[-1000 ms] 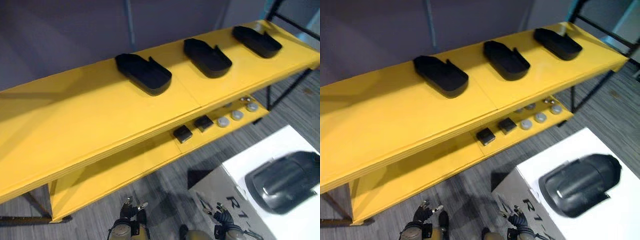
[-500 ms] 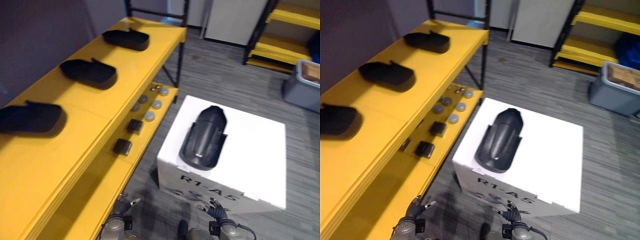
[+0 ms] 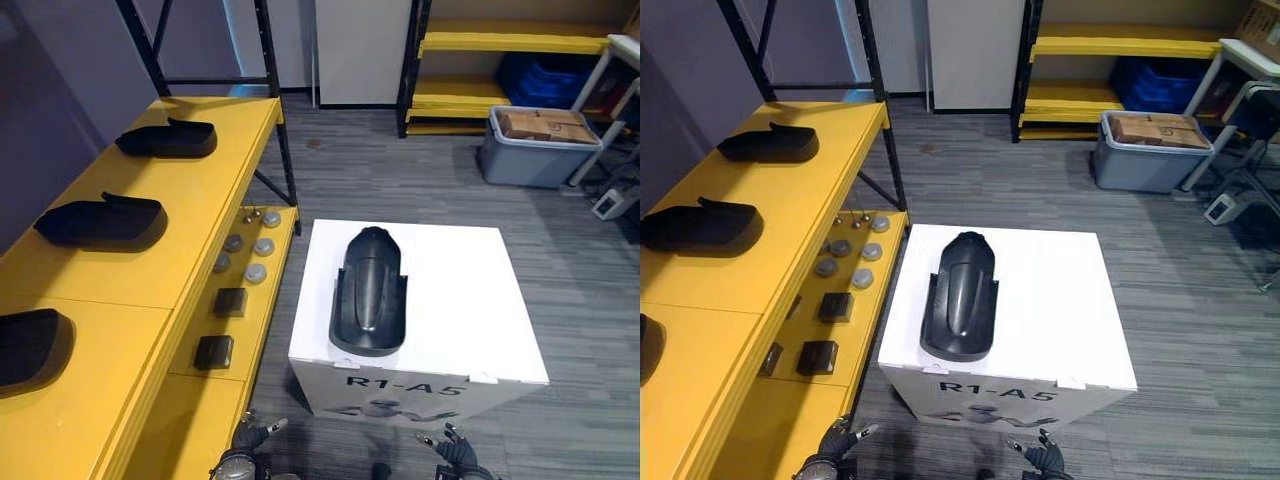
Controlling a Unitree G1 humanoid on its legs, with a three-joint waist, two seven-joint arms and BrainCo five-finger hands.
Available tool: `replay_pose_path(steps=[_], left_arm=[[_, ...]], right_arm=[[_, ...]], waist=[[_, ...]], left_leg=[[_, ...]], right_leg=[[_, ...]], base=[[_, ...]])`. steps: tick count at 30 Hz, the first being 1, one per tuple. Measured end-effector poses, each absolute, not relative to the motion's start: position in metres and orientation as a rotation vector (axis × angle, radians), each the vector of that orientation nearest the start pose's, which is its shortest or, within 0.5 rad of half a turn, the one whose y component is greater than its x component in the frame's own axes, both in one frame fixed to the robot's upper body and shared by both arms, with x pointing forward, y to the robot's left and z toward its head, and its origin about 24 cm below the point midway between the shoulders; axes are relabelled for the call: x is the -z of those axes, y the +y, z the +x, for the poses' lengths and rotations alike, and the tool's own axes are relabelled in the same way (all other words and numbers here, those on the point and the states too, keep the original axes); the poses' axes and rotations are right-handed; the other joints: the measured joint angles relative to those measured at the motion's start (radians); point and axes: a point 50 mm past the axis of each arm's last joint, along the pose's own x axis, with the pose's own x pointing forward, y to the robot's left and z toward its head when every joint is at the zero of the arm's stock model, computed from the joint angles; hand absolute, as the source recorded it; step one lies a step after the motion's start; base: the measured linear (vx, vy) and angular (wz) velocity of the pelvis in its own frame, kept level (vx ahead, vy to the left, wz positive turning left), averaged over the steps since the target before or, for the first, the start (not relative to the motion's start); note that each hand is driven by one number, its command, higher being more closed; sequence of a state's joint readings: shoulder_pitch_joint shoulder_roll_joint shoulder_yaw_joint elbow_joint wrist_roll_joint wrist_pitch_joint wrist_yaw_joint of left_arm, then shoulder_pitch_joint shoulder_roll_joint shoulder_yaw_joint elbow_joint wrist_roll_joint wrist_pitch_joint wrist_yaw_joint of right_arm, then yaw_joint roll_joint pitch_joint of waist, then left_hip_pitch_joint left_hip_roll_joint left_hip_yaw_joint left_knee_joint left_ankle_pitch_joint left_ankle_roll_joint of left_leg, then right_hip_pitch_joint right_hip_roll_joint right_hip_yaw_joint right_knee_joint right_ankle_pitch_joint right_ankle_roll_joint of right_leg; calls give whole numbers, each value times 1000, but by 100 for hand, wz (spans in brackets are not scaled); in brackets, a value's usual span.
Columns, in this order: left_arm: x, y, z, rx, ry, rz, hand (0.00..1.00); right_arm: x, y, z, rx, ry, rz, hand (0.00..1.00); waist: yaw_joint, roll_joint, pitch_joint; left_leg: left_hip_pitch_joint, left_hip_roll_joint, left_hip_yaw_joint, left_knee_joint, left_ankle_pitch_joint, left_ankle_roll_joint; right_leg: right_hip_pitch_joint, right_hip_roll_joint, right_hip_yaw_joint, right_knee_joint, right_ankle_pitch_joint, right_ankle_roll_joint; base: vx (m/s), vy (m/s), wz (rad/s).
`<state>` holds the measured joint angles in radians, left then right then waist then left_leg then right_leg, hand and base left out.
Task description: Walk over and take plastic housings, then place them on the shelf
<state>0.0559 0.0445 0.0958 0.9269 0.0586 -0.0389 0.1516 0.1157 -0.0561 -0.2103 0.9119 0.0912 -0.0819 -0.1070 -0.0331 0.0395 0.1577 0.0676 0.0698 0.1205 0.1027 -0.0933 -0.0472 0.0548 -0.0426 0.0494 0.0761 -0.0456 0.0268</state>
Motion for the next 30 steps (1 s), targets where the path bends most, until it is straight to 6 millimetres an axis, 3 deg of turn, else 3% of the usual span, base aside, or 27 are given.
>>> replay_pose_path(steps=[5, 8, 11, 12, 14, 15, 19, 22, 23, 25, 30], left_arm=[[146, 198, 122, -285, 956, 101, 0], [142, 204, 118, -323, 931, 89, 0], [142, 203, 109, -310, 935, 78, 0], [144, 201, 106, -300, 943, 69, 0], [146, 199, 97, -290, 964, 61, 0], [148, 198, 92, -281, 981, 59, 0], [150, 192, 90, -223, 995, 64, 0], [151, 189, 92, -184, 993, 85, 0], [151, 188, 94, -171, 992, 92, 0], [151, 187, 97, -154, 981, 102, 0], [149, 183, 105, -134, 964, 110, 0]], right_arm=[[131, -248, 92, 614, 845, 77, 0], [88, -287, 98, 723, 626, -4, 0], [16, -320, 105, 784, 332, -177, 0], [-9, -329, 106, 800, 243, -248, 0], [-39, -333, 113, 797, 131, -324, 0], [-55, -333, 120, 774, 61, -363, 0], [-91, -323, 155, 645, -118, -412, 0], [-110, -295, 193, 475, -258, -398, 0], [-115, -277, 207, 396, -310, -372, 0], [-118, -239, 225, 233, -371, -330, 0], [-103, -195, 250, 83, -344, -293, 0]], waist=[[-2, -2, -9], [-11, -14, -24], [-14, -31, -52], [-13, -36, -64], [-14, -46, -77], [-17, -50, -81], [-40, -46, -86], [-40, -45, -89], [-37, -45, -89], [-25, -44, -88], [15, -40, -79]], left_leg=[[40, 15, 30, -32, -3, -9], [48, 25, 54, -32, -7, -16], [56, 28, 75, -30, -21, -28], [56, 32, 77, -30, -26, -28], [58, 37, 88, -31, -26, -29], [56, 40, 94, -32, -26, -29], [60, 36, 93, -31, -25, -27], [70, 36, 87, -29, -23, -24], [66, 35, 71, -30, -21, -22], [64, 31, 37, -32, -18, -20], [57, 27, -11, -39, 0, -19]], right_leg=[[13, 15, 0, 1, -3, 5], [9, 22, 3, 6, -11, 13], [-7, 25, 5, 31, -48, 6], [-14, 29, 6, 41, -59, 5], [-28, 37, 18, 56, -65, -3], [-35, 42, 23, 60, -64, -8], [-28, 43, 24, 70, -63, -8], [-16, 41, 21, 67, -63, -8], [-16, 39, 15, 63, -62, -8], [3, 37, -11, 40, -57, -11], [35, 32, -54, -2, -38, -15]], base=[[87, 8, -15], [28, -14, -18], [-25, -23, -17], [-26, -28, -8], [10, -31, -17], [29, -29, -18], [39, 2, -4], [-10, -2, 3], [-51, -9, 20], [-56, -8, 38], [-35, -4, 32]])
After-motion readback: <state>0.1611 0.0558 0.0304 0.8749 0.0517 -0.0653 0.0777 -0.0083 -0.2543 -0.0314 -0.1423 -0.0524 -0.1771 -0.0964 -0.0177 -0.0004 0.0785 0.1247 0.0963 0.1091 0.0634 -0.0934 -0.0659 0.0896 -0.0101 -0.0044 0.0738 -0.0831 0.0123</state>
